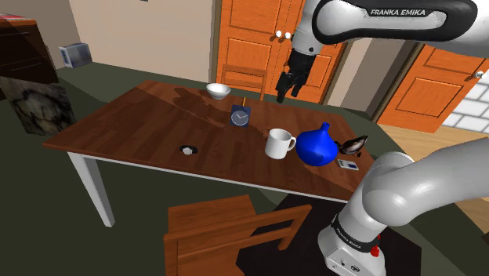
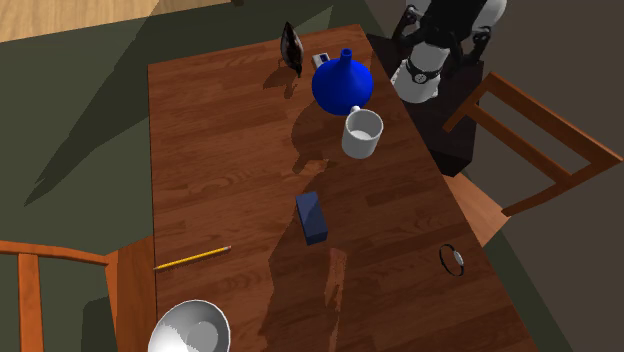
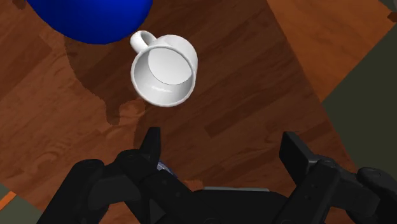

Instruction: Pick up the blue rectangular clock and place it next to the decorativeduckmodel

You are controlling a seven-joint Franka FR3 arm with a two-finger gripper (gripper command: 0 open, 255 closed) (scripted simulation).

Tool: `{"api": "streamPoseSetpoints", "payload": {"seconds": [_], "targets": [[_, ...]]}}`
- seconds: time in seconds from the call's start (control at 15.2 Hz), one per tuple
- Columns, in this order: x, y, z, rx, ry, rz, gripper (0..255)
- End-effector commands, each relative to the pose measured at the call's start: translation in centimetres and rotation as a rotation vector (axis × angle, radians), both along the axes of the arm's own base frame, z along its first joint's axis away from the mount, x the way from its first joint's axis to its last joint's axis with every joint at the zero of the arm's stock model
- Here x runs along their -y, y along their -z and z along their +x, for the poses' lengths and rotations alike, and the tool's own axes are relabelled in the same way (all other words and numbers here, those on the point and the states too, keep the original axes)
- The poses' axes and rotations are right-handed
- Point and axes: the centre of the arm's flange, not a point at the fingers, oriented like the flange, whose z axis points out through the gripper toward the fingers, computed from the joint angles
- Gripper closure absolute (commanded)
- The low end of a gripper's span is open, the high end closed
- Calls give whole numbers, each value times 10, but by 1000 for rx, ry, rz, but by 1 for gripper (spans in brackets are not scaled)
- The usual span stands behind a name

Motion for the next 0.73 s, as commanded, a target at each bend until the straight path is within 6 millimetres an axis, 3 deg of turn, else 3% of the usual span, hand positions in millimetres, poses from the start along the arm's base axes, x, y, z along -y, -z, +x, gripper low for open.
{"api": "streamPoseSetpoints", "payload": {"seconds": [0.0,0.66], "targets": [[14,12,20,-6,-37,0,0],[78,76,122,-37,-207,6,0]]}}
